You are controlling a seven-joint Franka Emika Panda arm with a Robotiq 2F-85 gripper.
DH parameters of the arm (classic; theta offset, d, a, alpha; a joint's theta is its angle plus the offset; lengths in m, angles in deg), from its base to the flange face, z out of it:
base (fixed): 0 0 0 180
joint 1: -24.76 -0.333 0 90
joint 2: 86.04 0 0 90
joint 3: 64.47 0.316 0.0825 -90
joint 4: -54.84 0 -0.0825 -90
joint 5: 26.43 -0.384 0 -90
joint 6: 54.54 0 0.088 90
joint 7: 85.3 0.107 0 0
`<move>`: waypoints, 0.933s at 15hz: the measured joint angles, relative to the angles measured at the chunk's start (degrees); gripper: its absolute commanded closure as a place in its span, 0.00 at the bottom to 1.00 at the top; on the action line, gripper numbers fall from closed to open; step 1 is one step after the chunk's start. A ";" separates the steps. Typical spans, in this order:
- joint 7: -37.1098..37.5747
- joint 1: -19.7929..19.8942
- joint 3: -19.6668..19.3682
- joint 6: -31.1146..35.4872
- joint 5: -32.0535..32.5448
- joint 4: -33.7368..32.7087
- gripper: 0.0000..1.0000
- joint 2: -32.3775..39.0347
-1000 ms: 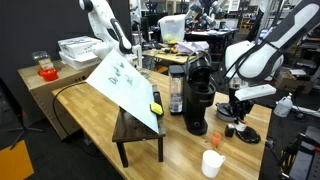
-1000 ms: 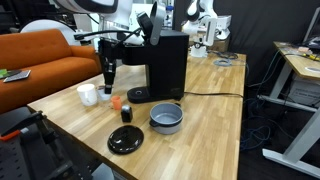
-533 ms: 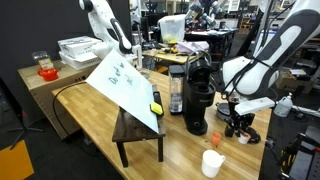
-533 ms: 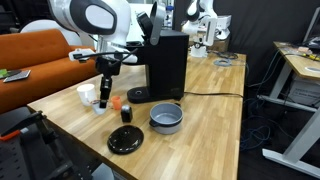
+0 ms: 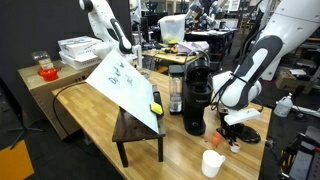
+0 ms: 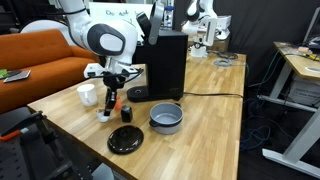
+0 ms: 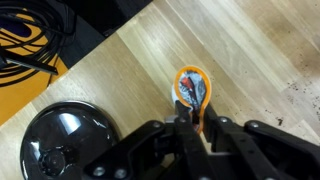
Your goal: Take the cup out of the pot and put it on the table
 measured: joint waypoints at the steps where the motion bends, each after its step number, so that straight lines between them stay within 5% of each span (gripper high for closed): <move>1: -0.50 0.16 -0.03 -0.01 -0.33 -0.09 0.51 0.03; 8: -2.82 1.31 -0.86 0.06 -0.46 -1.61 0.01 -0.03; 14: -6.32 2.59 -1.01 -0.87 -0.56 -0.94 0.00 -3.21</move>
